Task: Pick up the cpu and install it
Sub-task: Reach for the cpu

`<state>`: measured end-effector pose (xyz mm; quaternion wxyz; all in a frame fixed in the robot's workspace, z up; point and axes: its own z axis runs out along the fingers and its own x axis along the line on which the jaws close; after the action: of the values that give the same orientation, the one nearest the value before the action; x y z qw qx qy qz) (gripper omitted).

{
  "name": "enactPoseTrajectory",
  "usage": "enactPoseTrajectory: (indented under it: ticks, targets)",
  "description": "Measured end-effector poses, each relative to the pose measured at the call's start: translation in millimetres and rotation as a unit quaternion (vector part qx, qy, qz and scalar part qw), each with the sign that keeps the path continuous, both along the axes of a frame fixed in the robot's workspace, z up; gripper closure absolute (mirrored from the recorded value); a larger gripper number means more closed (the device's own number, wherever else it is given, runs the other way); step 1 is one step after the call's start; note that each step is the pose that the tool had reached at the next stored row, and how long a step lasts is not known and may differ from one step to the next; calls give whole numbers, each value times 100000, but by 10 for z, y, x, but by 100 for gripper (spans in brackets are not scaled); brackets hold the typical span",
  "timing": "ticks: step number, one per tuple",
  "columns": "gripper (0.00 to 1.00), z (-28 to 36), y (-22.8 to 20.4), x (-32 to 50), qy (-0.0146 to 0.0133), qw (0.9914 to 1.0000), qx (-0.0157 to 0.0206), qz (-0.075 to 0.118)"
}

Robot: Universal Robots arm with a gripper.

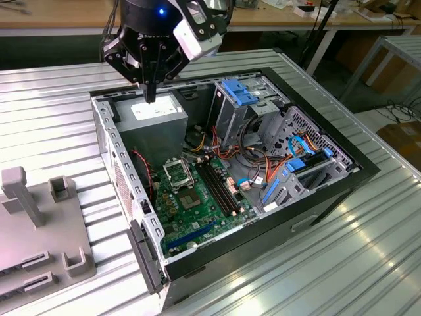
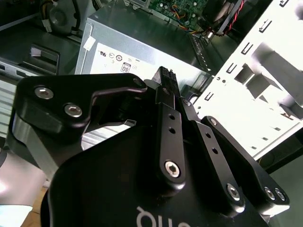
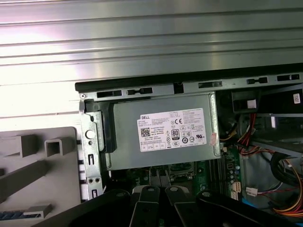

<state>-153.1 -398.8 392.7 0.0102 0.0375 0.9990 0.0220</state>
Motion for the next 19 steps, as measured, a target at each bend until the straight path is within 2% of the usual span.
enactPoseTrajectory:
  ticks: [19]
  targets:
    - [89,-3,0,-52,162,100000,-2,-1]
